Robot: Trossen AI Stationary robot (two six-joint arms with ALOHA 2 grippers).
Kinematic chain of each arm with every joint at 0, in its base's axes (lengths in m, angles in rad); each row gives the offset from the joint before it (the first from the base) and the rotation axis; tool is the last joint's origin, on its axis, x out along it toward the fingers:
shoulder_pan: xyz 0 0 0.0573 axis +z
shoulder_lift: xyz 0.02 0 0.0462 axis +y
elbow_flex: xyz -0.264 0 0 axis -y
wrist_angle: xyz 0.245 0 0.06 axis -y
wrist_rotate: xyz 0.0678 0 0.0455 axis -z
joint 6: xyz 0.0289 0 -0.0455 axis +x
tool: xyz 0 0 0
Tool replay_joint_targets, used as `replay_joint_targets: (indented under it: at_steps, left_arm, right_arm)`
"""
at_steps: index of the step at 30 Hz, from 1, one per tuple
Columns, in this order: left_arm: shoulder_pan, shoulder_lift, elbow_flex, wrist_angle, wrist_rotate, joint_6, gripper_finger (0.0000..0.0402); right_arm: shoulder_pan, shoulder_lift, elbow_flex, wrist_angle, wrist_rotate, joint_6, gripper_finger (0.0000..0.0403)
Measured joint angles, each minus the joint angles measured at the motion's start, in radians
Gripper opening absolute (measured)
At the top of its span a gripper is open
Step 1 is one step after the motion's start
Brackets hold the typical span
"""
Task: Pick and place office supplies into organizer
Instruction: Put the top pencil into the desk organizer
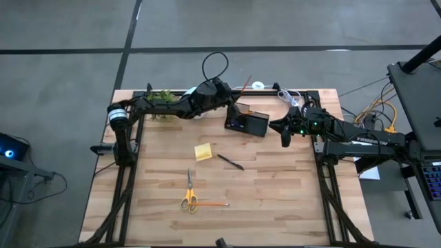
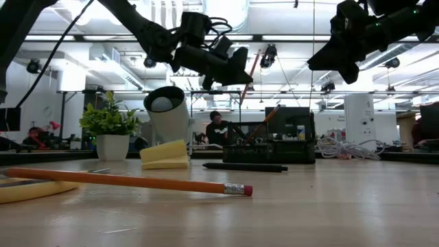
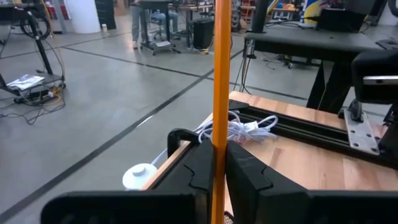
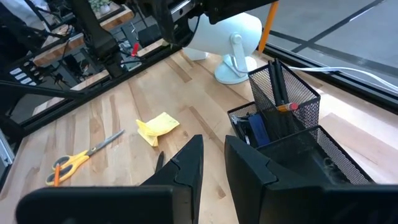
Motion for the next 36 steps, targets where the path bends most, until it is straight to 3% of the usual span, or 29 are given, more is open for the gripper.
replay_joint_targets:
  at_steps: [7,20,28,36]
  left_arm:
    - [0.007,0.0,0.0,0.004,0.0,-0.005,0.0011]
    - [0.013,0.0,-0.001,0.036,-0.062,-0.151,0.0011]
    - [0.006,0.071,-0.002,0.069,-0.06,-0.249,0.0011]
    - [-0.001,0.118,-0.002,0.111,-0.059,-0.231,0.0011]
  right_arm:
    - [0.0,0.0,0.0,0.0,0.0,0.0,0.0057]
    - [0.0,0.0,0.0,0.0,0.0,0.0,0.0057]
    - [0.0,0.0,0.0,0.0,0.001,0.005,0.0057]
    - [0.0,0.001,0.0,0.0,0.002,0.008,0.0057]
